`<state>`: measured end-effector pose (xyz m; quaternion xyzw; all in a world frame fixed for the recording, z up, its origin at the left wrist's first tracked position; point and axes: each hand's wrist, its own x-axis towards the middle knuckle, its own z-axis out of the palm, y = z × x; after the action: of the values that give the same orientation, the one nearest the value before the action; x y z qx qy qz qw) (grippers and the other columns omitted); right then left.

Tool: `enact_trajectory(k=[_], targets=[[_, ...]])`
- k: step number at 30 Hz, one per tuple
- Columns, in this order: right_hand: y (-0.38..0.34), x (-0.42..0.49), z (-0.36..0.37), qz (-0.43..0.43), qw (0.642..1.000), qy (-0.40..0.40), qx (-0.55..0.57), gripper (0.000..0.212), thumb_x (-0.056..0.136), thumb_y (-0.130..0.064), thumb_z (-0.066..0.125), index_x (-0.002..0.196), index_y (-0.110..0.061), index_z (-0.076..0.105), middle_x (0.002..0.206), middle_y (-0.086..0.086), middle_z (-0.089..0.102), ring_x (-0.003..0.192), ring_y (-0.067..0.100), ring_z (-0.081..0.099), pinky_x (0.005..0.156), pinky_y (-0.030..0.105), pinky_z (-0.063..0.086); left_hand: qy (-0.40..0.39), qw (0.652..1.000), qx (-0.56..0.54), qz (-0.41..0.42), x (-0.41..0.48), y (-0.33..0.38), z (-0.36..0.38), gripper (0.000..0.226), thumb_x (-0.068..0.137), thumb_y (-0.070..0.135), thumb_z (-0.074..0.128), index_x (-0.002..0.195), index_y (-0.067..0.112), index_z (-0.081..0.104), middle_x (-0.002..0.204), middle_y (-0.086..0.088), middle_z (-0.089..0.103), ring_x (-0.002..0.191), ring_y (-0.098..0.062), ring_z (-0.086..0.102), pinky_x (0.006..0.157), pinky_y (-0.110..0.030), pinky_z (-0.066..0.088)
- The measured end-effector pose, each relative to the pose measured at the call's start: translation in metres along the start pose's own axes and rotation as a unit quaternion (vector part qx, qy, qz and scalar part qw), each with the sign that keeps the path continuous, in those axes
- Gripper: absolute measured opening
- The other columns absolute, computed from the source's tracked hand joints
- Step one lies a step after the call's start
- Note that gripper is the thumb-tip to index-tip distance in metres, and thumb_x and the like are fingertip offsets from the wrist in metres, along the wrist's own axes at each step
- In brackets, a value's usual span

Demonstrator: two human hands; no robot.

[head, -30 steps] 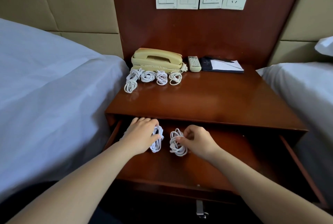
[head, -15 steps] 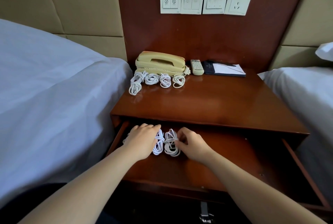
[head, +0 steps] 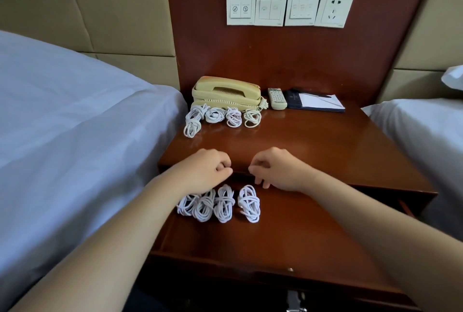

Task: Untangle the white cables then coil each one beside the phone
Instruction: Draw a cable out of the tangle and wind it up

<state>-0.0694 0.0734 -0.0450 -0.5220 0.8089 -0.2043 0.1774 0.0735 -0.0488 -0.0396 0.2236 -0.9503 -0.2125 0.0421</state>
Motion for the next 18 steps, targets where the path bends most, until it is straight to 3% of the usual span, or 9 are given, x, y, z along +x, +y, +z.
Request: enact_trajectory(k=[5,8,11,13,18], targets=[[0.001,0.032,-0.020,0.008,0.999,0.044,-0.004,0.016,0.095,-0.023,0.051,0.093,-0.015,0.064,0.081,-0.001,0.070,0.065,0.010,0.067,0.068,0.023,0.051,0.174,0.982,-0.067,-0.043,0.030,-0.031,-0.017,0.011,0.089,0.022,0.058,0.088,0.016,0.067,0.080,0.007,0.064,0.082,-0.014,0.061,0.078,-0.027,0.048],[0.012,0.056,-0.022,0.042,0.995,0.084,-0.013,0.018,0.094,-0.026,0.053,0.095,-0.013,0.065,0.092,0.006,0.069,0.083,0.021,0.066,0.075,0.031,0.052,0.261,0.958,-0.074,-0.092,0.046,-0.056,-0.019,0.017,0.088,0.020,0.060,0.103,0.011,0.062,0.104,-0.006,0.060,0.096,-0.024,0.058,0.086,-0.033,0.046],[0.023,0.078,-0.020,0.095,0.985,0.146,-0.010,0.025,0.094,-0.029,0.054,0.108,-0.010,0.061,0.107,0.009,0.063,0.100,0.026,0.057,0.079,0.031,0.044,0.215,0.966,0.000,-0.145,0.056,-0.083,-0.011,0.051,0.091,0.029,0.058,0.133,0.006,0.041,0.131,-0.016,0.043,0.122,-0.034,0.044,0.099,-0.044,0.039],[0.028,0.091,-0.019,0.126,0.976,0.178,0.021,0.032,0.094,-0.031,0.054,0.115,-0.007,0.055,0.112,0.010,0.061,0.104,0.026,0.055,0.077,0.029,0.040,0.202,0.964,-0.043,-0.169,0.063,-0.094,-0.007,0.063,0.091,0.033,0.058,0.140,0.004,0.031,0.138,-0.018,0.040,0.128,-0.034,0.041,0.103,-0.043,0.036],[0.023,0.127,-0.020,0.170,0.961,0.190,0.104,0.047,0.093,-0.039,0.053,0.123,-0.002,0.047,0.119,0.014,0.056,0.103,0.027,0.052,0.073,0.027,0.035,0.207,0.961,-0.099,-0.155,0.080,-0.097,-0.012,0.048,0.090,0.034,0.058,0.126,0.005,0.048,0.125,-0.015,0.058,0.116,-0.031,0.054,0.096,-0.041,0.044]])
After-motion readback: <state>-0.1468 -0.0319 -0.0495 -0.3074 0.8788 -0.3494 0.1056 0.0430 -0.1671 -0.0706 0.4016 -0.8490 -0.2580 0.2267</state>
